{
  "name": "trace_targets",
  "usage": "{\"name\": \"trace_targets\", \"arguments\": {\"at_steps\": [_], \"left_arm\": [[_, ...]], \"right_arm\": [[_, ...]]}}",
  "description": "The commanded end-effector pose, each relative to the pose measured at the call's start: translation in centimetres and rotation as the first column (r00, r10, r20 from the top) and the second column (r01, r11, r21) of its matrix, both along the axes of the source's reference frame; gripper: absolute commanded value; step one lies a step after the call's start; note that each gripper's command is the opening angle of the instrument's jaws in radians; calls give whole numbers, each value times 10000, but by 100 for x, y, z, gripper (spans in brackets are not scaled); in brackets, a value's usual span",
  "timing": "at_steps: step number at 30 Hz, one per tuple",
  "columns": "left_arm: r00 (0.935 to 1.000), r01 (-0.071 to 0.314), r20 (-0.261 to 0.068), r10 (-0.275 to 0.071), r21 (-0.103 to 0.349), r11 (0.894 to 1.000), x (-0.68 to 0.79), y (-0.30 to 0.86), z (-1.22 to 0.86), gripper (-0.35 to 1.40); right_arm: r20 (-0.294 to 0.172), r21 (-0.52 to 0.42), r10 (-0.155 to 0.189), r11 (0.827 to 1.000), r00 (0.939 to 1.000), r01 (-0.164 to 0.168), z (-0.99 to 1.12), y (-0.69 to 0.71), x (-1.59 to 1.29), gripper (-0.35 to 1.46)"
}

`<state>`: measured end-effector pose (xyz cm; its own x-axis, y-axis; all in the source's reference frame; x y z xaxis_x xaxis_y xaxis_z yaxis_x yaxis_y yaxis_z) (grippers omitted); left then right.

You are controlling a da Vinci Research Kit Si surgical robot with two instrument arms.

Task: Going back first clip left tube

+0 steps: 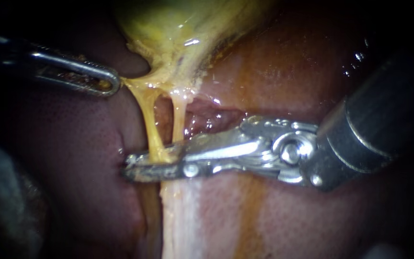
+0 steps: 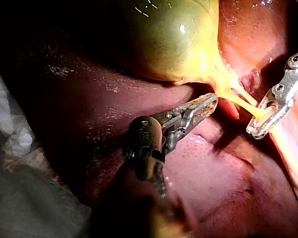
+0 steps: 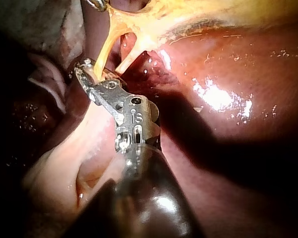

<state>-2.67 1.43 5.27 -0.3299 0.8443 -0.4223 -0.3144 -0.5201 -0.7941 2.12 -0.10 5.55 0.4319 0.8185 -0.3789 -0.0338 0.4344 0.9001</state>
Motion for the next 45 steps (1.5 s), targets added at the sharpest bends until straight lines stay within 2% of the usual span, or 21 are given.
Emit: {"name": "trace_targets", "arguments": {"at_steps": [1,2,4,6,10,13,15,19,21,24,29,32,39,45], "left_arm": [[10000,-3,0,3,3,10000,0,0,0,-35],[10000,-4,0,4,3,10000,0,0,0,-35],[10000,-4,1,4,3,10000,0,0,0,-35],[10000,-4,1,4,3,10000,0,0,0,-35],[10000,-4,0,4,3,10000,0,0,0,-35],[10000,-3,0,3,3,10000,0,0,0,-35],[10000,-2,-1,2,3,10000,0,0,0,-35],[10000,1,-3,-1,2,10000,0,0,0,-35],[10000,3,-4,-3,2,10000,-1,0,0,-35],[10000,6,-6,-6,2,10000,-1,-1,-1,-35],[10000,9,-9,-9,1,10000,-1,-1,-1,-35],[10000,-13,8,13,14,10000,-1,-1,-1,-35],[10000,-12,6,12,9,10000,-1,-2,0,-35],[10000,-10,4,10,4,10000,-1,-2,0,-35]], "right_arm": [[-17,-3,-109,9999,9999,109,2,0,0,-35],[-83,14,-112,9999,9999,112,2,0,0,-33],[-216,106,-90,9999,9997,92,1,0,0,-4],[-506,-189,-91,9998,9987,82,3,-1,2,21],[-810,-578,-42,9983,9967,-5,11,-4,7,40],[-853,-1233,265,9917,9960,-370,20,-4,7,43],[-874,-1609,280,9861,9958,-418,24,-2,4,44],[-808,-2695,316,9616,9962,-523,30,7,-3,46],[-710,-3087,332,9496,9969,-536,31,8,-7,48],[-639,-3771,159,9254,9978,-389,30,6,-15,48],[-746,-4498,17,8924,9972,-351,23,2,-31,50],[-830,-4721,-86,8810,9965,-317,18,3,-39,50],[-951,-4990,-235,8662,9952,-272,10,10,-50,50],[-977,-5099,-225,8597,9950,-306,2,15,-61,50]]}}
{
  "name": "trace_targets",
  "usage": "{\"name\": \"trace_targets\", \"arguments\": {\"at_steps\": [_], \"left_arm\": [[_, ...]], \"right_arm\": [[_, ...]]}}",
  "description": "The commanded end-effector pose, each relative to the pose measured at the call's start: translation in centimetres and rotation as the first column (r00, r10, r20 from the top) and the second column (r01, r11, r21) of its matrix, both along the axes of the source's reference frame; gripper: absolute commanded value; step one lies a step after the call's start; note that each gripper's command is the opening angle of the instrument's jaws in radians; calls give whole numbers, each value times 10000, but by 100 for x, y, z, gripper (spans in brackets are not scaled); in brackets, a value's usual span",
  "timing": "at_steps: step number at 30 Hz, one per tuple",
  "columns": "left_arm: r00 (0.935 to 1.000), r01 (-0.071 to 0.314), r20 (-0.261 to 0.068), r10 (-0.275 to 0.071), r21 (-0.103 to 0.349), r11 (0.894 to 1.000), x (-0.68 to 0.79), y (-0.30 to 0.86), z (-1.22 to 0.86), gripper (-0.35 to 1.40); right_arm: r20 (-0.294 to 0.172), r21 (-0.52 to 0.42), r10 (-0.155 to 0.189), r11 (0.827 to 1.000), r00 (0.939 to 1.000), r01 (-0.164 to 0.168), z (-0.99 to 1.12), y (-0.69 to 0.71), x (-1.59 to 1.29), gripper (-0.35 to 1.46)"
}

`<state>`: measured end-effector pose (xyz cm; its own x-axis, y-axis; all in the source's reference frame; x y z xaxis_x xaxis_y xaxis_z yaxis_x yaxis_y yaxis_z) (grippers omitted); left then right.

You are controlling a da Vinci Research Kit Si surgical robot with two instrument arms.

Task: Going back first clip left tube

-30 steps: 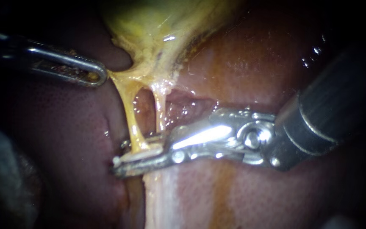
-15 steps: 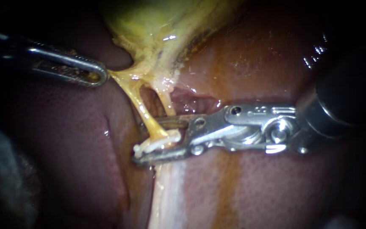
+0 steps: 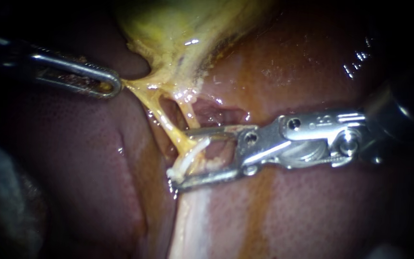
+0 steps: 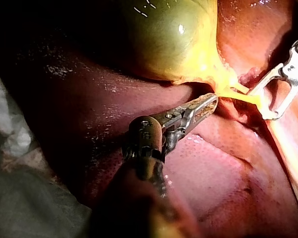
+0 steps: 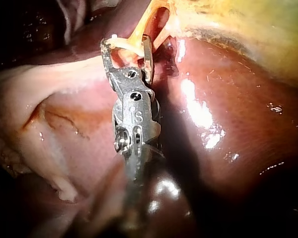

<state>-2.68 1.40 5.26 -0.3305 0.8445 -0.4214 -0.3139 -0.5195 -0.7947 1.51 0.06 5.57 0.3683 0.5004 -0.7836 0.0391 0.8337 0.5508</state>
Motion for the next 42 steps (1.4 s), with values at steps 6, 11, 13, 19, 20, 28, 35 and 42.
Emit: {"name": "trace_targets", "arguments": {"at_steps": [6,11,13,19,20,28,35,42], "left_arm": [[10000,-19,16,19,2,10000,-1,-1,1,-35],[10000,-15,12,15,-2,10000,-2,-1,2,-35],[10000,-15,12,15,-3,10000,-2,-1,2,-35],[10000,-13,10,13,-6,10000,-2,-1,3,-35],[10000,-12,9,12,-7,10000,-3,-1,3,-35],[10000,-31,24,31,4,10000,-3,-1,3,-35],[10000,-31,24,31,3,10000,-3,-2,3,-35],[10000,-33,25,33,4,10000,-3,-1,3,-35]], "right_arm": [[33,-12,40,10000,10000,-40,6,0,6,50],[-91,163,-378,9991,9992,379,23,-3,35,50],[-47,302,-458,9985,9989,459,31,-9,45,50],[-360,775,-393,9961,9986,420,43,-20,58,50],[-422,844,-338,9957,9985,372,43,-20,59,50],[-571,961,-410,9943,9975,464,44,-18,62,50],[-596,1085,-429,9929,9973,491,43,-19,55,50],[-792,1333,-970,9853,9921,1070,35,-33,53,50]]}}
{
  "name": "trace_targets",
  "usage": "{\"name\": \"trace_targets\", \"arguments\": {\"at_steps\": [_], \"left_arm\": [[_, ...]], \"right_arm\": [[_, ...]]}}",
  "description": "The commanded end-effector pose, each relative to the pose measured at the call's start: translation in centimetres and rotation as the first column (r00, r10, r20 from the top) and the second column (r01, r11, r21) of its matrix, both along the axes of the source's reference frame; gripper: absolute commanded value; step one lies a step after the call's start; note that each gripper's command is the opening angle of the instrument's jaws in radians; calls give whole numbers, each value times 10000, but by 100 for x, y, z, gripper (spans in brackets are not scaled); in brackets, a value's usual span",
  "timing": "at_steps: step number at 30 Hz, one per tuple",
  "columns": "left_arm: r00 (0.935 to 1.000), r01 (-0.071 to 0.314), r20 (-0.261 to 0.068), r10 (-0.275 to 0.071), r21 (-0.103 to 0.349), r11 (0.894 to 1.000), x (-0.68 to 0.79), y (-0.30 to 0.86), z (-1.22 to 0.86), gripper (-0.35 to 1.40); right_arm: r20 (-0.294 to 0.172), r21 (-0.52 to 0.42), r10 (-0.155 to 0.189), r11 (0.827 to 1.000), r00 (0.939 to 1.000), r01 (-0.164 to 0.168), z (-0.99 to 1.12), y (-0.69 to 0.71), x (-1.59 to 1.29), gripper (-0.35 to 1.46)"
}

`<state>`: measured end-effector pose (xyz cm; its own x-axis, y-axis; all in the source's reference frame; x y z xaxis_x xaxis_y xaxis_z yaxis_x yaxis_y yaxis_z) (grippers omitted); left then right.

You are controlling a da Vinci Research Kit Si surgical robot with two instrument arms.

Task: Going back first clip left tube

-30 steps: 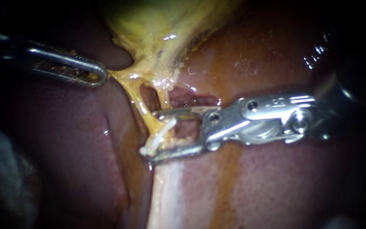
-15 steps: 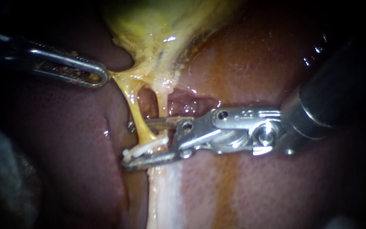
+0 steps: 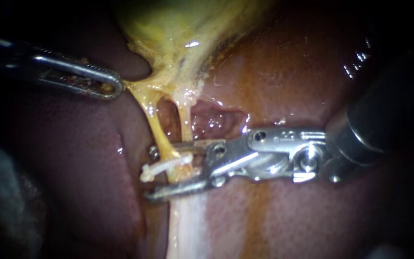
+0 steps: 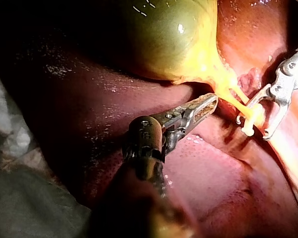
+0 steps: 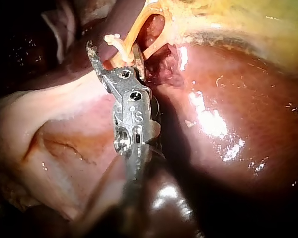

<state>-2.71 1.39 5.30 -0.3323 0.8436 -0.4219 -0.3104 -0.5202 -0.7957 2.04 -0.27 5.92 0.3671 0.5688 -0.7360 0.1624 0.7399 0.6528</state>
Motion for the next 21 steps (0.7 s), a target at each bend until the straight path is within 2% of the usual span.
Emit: {"name": "trace_targets", "arguments": {"at_steps": [1,5,8,13,16,21], "left_arm": [[10000,-1,1,1,0,10000,0,0,0,-35],[10000,-1,2,1,0,10000,0,0,0,-35],[10000,-1,2,1,-1,10000,0,0,0,-35],[10000,-1,1,1,-1,10000,0,0,0,-35],[10000,-1,2,1,-1,10000,0,0,0,-35],[10000,-1,1,1,-1,10000,0,0,0,-35]], "right_arm": [[5,-34,13,10000,10000,-13,0,0,1,50],[49,-75,135,9999,9999,-135,3,4,2,50],[220,-206,600,9980,9980,-596,9,12,0,50],[254,-488,928,9946,9954,-914,12,30,-8,50],[238,-807,939,9925,9953,-918,7,37,-15,50],[26,-1479,929,9848,9957,-915,-12,43,-40,50]]}}
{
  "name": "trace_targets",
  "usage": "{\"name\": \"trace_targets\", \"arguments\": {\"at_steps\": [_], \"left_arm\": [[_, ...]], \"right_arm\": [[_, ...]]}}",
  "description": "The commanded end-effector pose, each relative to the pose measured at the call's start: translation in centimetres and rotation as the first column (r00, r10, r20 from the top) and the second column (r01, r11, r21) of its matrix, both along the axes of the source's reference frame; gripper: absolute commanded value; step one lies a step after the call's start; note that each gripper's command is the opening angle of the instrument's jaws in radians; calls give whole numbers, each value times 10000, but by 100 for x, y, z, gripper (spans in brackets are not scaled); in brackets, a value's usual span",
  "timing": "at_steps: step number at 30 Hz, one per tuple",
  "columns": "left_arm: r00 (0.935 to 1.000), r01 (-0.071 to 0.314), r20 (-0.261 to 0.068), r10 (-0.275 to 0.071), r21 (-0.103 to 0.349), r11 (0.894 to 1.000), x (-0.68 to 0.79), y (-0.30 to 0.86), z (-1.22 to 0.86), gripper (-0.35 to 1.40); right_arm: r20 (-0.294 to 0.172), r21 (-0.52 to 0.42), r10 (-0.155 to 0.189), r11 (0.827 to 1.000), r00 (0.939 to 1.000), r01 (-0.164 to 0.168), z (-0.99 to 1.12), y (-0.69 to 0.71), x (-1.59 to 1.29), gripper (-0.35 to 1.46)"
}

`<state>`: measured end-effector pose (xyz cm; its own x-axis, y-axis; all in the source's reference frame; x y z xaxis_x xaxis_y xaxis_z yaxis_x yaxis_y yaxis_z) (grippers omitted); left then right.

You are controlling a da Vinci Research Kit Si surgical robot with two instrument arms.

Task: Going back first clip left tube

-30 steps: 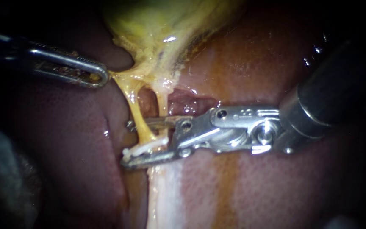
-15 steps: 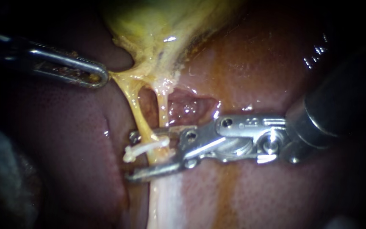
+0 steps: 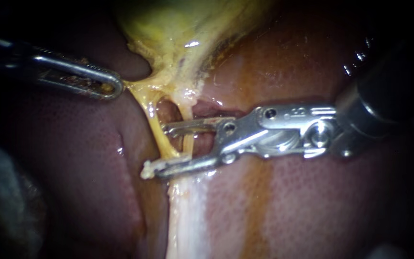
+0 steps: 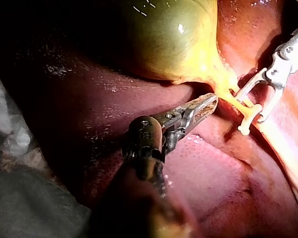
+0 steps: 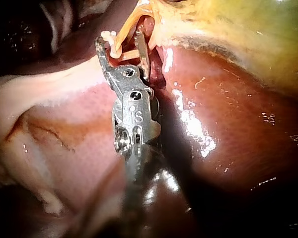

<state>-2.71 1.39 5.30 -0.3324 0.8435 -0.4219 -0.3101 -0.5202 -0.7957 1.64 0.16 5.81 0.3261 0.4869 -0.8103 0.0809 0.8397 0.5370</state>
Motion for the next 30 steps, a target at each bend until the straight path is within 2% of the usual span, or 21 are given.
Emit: {"name": "trace_targets", "arguments": {"at_steps": [1,6,11,16,23,30], "left_arm": [[10000,1,0,-1,-2,10000,0,0,0,-35],[10000,-1,2,1,-1,10000,1,0,-1,-35],[10000,-1,1,1,-3,10000,1,-1,0,-35],[10000,1,0,-1,-6,10000,0,-1,0,-35],[10000,-3,3,3,-5,10000,-8,-2,4,-35],[10000,-48,29,48,-18,10000,-26,-6,20,-35]], "right_arm": [[-59,-139,-32,9999,10000,31,-6,1,-9,50],[-57,-154,65,9999,10000,-66,-22,6,-43,50],[-14,-315,-155,9994,9999,154,-28,8,-74,50],[399,-474,-456,9977,9982,474,-31,7,-93,50],[420,-496,-351,9981,9985,372,-39,15,-108,50],[484,-509,-183,9985,9987,208,-46,21,-123,50]]}}
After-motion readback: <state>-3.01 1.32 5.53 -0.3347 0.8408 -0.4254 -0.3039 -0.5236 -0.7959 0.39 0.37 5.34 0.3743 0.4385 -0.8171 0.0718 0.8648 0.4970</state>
